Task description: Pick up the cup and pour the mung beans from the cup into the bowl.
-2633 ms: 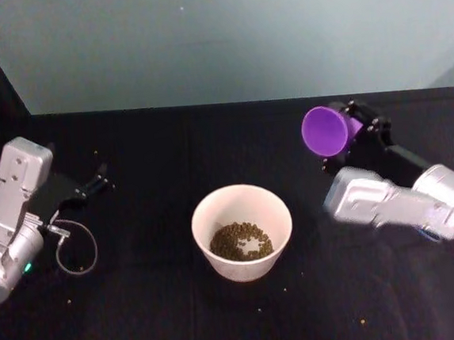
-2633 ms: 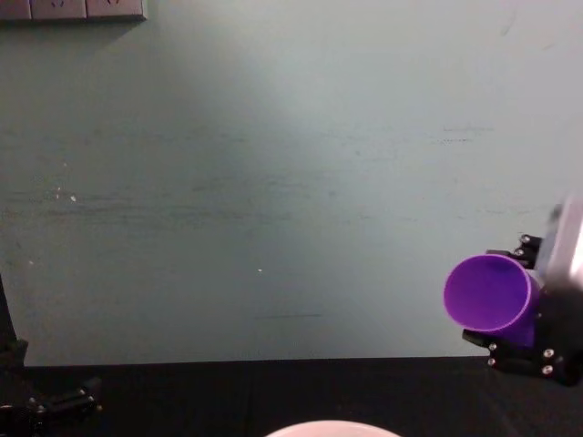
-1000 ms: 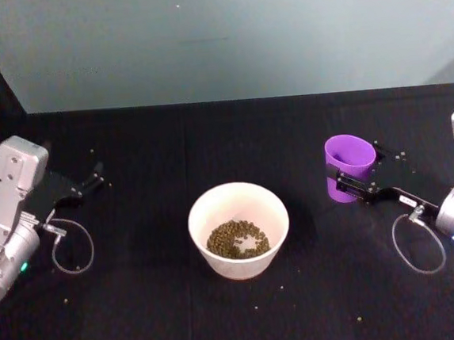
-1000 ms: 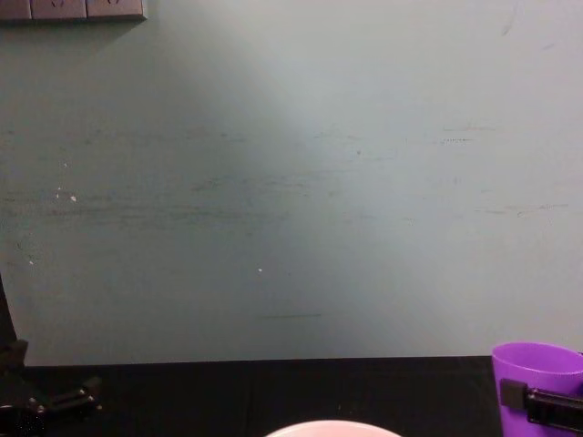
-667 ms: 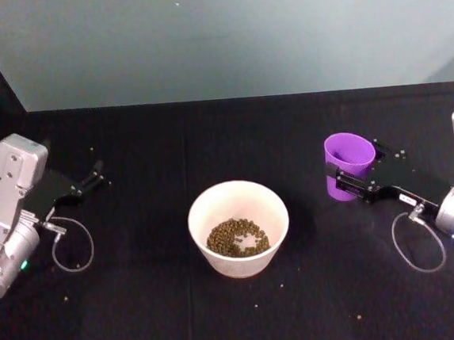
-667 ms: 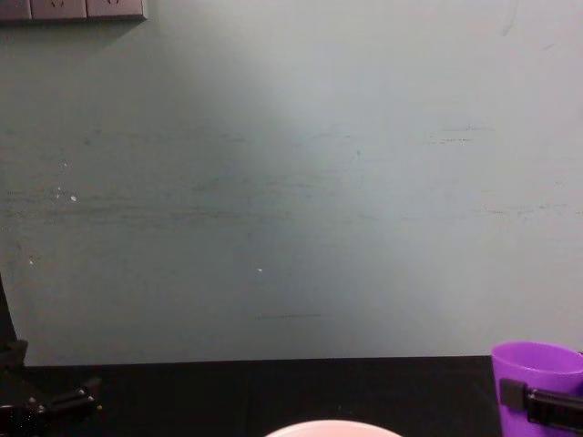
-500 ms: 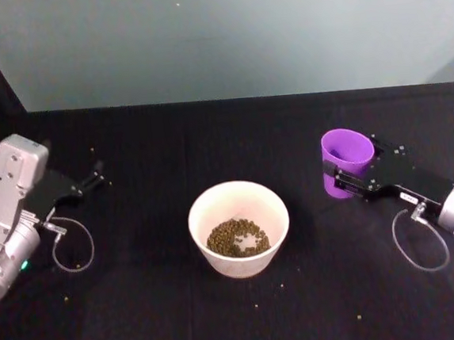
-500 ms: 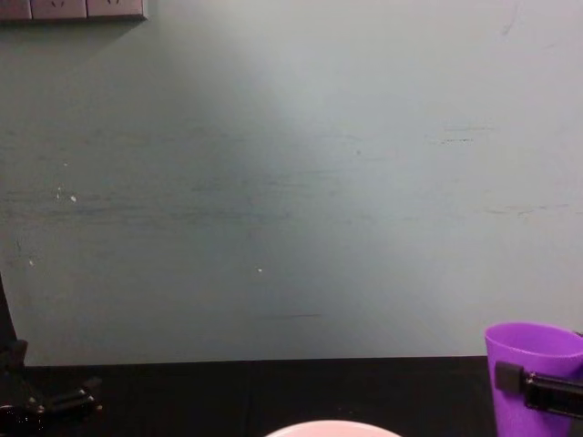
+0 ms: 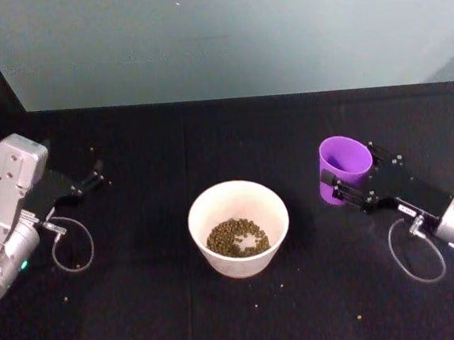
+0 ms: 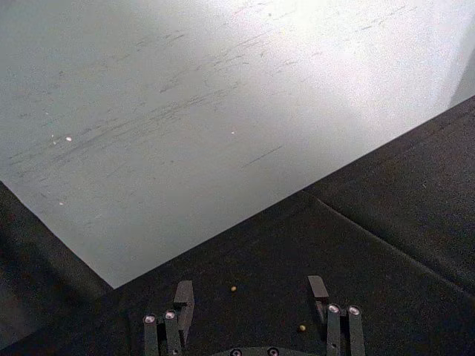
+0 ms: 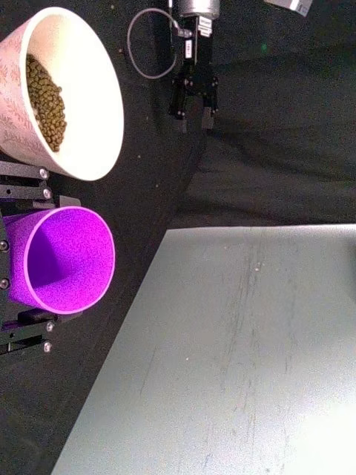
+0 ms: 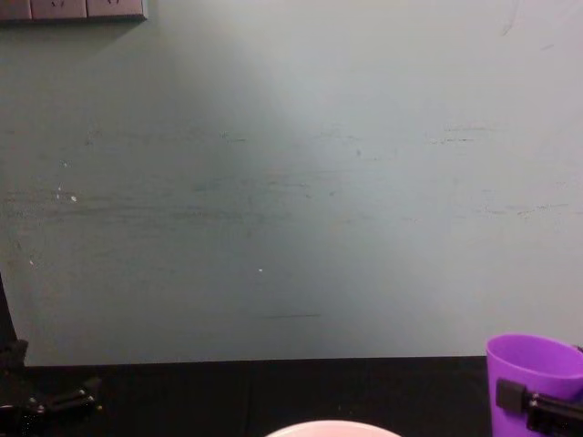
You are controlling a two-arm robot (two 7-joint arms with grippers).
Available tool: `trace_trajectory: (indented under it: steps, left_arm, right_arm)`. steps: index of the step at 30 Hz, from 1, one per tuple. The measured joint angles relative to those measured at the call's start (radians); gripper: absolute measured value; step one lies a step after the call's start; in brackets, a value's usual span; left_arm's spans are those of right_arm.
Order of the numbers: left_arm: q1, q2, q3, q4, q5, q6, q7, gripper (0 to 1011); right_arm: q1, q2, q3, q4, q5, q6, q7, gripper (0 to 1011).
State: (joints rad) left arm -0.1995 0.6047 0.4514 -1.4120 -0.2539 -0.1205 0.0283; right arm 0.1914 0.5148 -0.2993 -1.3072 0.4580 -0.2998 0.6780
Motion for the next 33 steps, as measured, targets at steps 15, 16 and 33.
trace_trajectory:
  steps: [15,16,33]
  left_arm:
    - [0.0,0.0,0.0,0.0,0.0,0.0,0.0,1000]
    - [0.0,0.0,0.0,0.0,0.0,0.0,0.0,1000]
    - [0.0,0.0,0.0,0.0,0.0,0.0,0.0,1000]
  right_arm:
    - [0.012,-0.041,-0.011,0.101,0.004,-0.044,0.01,735]
    - [0.014,-0.043,-0.011,0.105,0.003,-0.044,0.009,735]
    - [0.039,-0.064,-0.027,0.166,0.004,-0.027,0.029,735]
